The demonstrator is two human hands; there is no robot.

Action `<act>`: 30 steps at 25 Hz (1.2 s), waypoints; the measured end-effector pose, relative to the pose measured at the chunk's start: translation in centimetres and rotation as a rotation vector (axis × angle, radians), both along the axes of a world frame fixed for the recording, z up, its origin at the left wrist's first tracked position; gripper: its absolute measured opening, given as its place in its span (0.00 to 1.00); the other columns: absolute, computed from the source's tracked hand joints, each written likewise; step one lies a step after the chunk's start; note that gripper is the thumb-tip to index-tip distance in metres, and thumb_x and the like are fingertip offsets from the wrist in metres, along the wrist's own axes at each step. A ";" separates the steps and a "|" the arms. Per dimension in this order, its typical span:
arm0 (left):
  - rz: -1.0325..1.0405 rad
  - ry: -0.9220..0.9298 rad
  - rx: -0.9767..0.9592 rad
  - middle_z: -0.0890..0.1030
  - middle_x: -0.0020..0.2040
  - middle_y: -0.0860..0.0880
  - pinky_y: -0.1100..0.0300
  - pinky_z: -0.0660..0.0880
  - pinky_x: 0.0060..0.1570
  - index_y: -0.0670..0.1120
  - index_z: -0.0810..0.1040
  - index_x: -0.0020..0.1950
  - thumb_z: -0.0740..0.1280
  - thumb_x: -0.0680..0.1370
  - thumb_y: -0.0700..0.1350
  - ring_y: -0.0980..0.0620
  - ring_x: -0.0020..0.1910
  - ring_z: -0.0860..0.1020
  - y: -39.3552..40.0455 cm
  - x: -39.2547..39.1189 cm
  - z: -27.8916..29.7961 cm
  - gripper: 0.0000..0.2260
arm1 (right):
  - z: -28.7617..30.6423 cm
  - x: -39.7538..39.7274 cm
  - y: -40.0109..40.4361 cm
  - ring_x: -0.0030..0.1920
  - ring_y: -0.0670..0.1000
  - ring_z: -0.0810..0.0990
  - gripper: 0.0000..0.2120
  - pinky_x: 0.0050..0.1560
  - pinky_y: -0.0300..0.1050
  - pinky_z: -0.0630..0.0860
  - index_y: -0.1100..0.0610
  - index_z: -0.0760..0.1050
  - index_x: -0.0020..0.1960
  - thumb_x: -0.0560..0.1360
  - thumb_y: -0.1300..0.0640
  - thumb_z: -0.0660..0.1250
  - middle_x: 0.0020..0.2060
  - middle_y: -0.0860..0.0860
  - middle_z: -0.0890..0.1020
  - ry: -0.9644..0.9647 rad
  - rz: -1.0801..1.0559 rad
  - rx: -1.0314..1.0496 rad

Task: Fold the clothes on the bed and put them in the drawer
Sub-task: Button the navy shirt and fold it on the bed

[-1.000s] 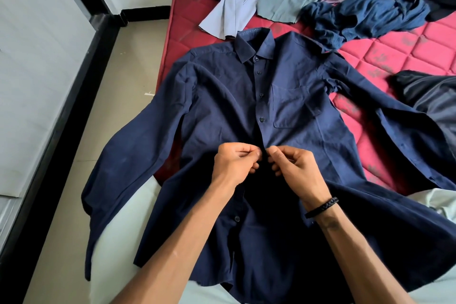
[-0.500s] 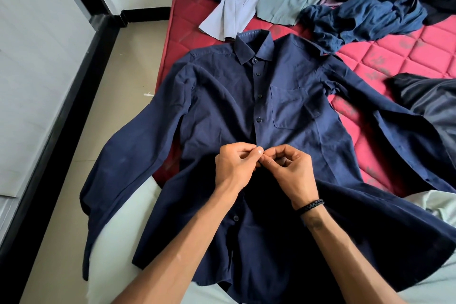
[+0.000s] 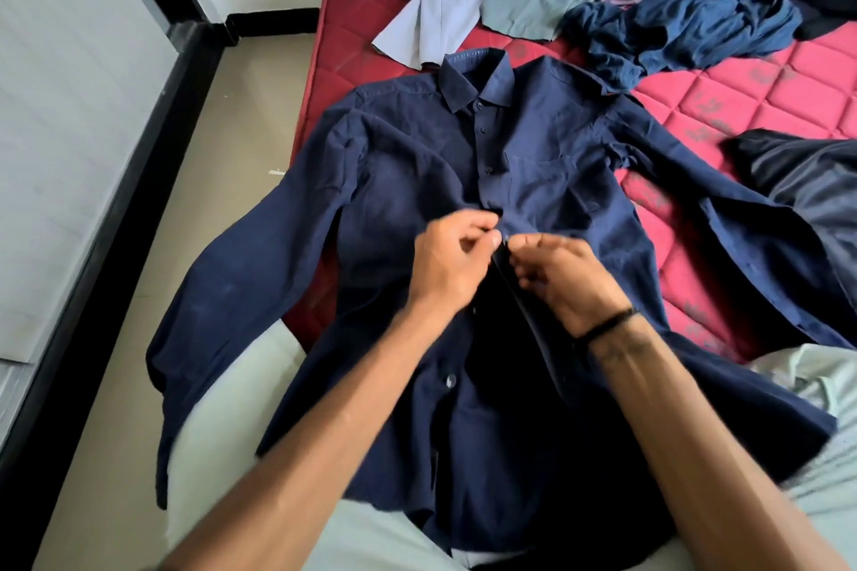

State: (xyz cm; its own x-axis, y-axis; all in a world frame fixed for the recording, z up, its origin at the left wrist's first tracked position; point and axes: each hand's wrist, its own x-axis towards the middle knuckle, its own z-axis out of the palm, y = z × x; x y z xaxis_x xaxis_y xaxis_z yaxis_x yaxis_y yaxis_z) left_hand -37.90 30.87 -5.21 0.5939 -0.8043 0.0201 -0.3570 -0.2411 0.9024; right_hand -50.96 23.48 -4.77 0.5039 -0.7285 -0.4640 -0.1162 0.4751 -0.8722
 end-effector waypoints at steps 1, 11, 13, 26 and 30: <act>-0.001 0.031 0.017 0.86 0.41 0.51 0.65 0.80 0.41 0.46 0.86 0.55 0.73 0.77 0.41 0.62 0.33 0.82 -1.3 0.7 0.2 0.08 | 0.4 0.7 -0.8 0.33 0.45 0.75 0.08 0.32 0.33 0.73 0.58 0.80 0.44 0.80 0.65 0.66 0.34 0.51 0.79 0.016 -0.024 -0.020; -0.110 -0.230 0.128 0.85 0.36 0.53 0.58 0.81 0.44 0.50 0.85 0.45 0.70 0.75 0.42 0.57 0.36 0.83 2.8 0.6 0.5 0.05 | -0.2 -3.3 6.6 0.42 0.46 0.80 0.19 0.45 0.45 0.77 0.49 0.79 0.51 0.67 0.44 0.81 0.43 0.44 0.81 0.703 0.061 -0.804; -0.229 -0.306 0.178 0.86 0.38 0.50 0.52 0.80 0.46 0.49 0.86 0.46 0.70 0.76 0.43 0.51 0.40 0.84 4.8 -0.6 0.2 0.05 | -1.3 -2.9 6.8 0.48 0.51 0.80 0.20 0.45 0.49 0.76 0.48 0.77 0.53 0.68 0.42 0.79 0.47 0.45 0.78 0.847 0.100 -0.859; -0.233 -0.531 0.330 0.79 0.50 0.50 0.55 0.77 0.43 0.48 0.79 0.52 0.69 0.81 0.44 0.47 0.45 0.81 4.9 -2.0 0.0 0.01 | -2.8 -5.3 4.4 0.27 0.40 0.72 0.06 0.30 0.35 0.69 0.57 0.82 0.43 0.78 0.57 0.74 0.29 0.45 0.79 0.351 -0.055 -0.524; -0.156 -0.168 0.279 0.84 0.34 0.52 0.55 0.83 0.38 0.49 0.82 0.44 0.72 0.78 0.42 0.55 0.33 0.83 5.6 -3.3 0.7 0.04 | -2.2 -4.4 5.2 0.28 0.39 0.75 0.05 0.33 0.30 0.71 0.57 0.82 0.42 0.75 0.57 0.76 0.30 0.45 0.81 0.357 0.009 -0.610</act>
State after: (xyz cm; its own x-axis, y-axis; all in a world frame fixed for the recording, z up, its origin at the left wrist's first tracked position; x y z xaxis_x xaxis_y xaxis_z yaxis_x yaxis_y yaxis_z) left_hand -41.17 36.48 -4.51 0.4708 -0.8732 -0.1260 -0.5467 -0.4009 0.7351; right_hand -55.38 28.64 -6.97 0.4044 -0.9077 -0.1121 -0.4462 -0.0888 -0.8905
